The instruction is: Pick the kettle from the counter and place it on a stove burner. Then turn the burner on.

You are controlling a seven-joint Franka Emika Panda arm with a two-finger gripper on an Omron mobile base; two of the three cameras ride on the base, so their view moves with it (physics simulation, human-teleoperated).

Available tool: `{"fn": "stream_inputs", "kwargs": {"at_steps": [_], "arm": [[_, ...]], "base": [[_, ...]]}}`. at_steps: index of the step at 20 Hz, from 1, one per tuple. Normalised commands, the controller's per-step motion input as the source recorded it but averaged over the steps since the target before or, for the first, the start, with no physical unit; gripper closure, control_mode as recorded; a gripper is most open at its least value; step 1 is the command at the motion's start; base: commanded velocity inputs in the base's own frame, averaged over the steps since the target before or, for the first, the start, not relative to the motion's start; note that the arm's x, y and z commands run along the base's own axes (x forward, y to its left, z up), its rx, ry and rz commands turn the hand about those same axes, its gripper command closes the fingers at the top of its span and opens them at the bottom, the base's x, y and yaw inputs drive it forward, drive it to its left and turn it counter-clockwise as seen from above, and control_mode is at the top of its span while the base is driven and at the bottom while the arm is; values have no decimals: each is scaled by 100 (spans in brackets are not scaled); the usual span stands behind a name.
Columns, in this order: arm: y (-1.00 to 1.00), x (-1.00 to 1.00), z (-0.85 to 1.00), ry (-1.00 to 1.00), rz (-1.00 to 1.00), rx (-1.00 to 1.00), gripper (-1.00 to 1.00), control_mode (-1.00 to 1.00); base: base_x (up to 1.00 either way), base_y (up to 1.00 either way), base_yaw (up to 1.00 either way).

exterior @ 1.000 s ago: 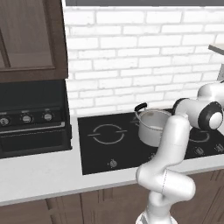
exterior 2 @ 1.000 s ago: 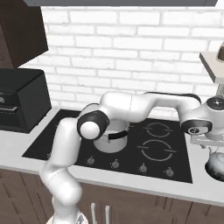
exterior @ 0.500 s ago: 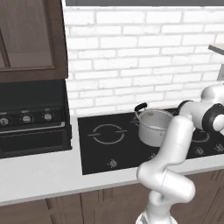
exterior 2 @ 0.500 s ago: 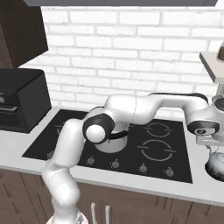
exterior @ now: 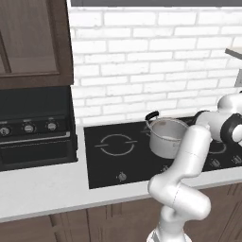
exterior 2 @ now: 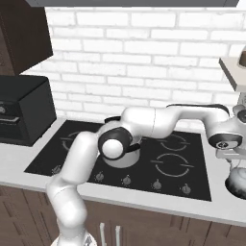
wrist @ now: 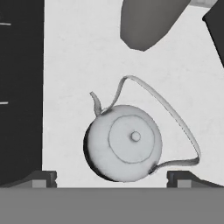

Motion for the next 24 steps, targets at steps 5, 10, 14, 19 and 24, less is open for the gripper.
{"fn": "stream_inputs", "kwargs": {"at_steps": [5,10,14,19,24], "arm": [[-18,26,-6,0,0,0,-100,-100],[-22,9,0,0,0,0,-100,-100],[-21,12,-3,0,0,0,-100,-100],[-13,11,-12,0,0,0,-100,-100],[-3,4,-10,0,0,0,-100,-100]], "base": [[0,0,0],[0,0,0],[0,0,0],[0,0,0],[0,0,0]]}}
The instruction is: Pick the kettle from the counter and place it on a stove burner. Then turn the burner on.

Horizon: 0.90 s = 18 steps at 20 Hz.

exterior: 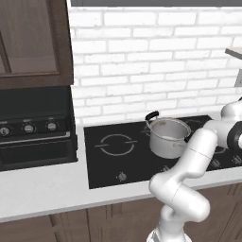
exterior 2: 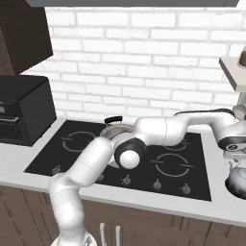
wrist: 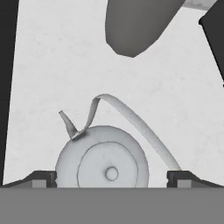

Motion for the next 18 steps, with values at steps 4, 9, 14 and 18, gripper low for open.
{"fn": "stream_inputs", "kwargs": {"at_steps": [4,9,14,18], "arm": [[0,0,-14,0,0,0,-100,-100],[0,0,-22,0,1,0,-100,-100],[0,2,-22,0,2,0,-100,-100],[0,0,-10,0,2,0,-100,-100]], "base": [[0,0,0],[0,0,0],[0,0,0],[0,0,0]]}}
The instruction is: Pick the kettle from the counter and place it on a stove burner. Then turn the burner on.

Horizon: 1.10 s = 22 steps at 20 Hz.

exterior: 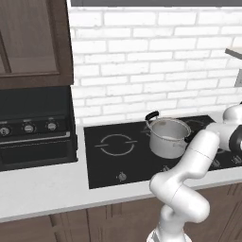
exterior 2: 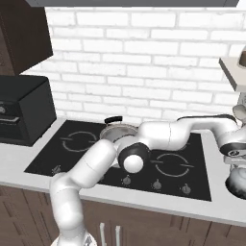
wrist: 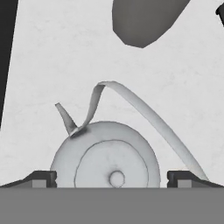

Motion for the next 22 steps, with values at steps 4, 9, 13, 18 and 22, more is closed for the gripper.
{"fn": "stream_inputs", "kwargs": {"at_steps": [4,9,13,18,22], "arm": [[0,0,1,-7,1,0,-100,-100],[-1,-1,15,-10,0,0,-100,-100],[0,-10,27,-10,0,0,-100,-100],[-5,-3,16,-5,0,-1,-100,-100],[-14,3,0,0,0,-4,-100,-100]], "base": [[0,0,0],[0,0,0],[0,0,0],[0,0,0],[0,0,0]]}}
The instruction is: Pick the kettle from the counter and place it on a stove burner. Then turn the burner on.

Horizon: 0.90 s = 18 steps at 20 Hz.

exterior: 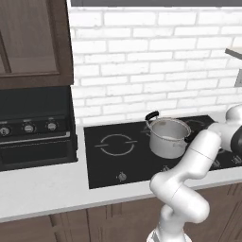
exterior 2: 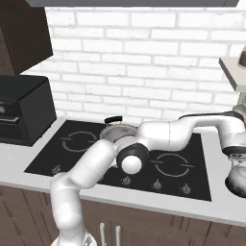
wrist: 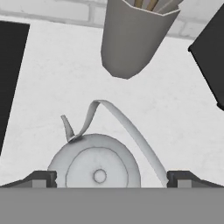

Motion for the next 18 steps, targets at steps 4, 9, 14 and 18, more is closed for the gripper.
{"fn": "stream_inputs", "kwargs": {"at_steps": [4,9,14,18], "arm": [[-17,0,7,0,0,-4,-100,-100],[-8,0,1,0,0,0,-100,-100],[-3,5,0,0,0,0,-100,-100],[0,0,0,0,0,0,-100,-100]], "base": [[0,0,0],[0,0,0],[0,0,0],[0,0,0]]}}
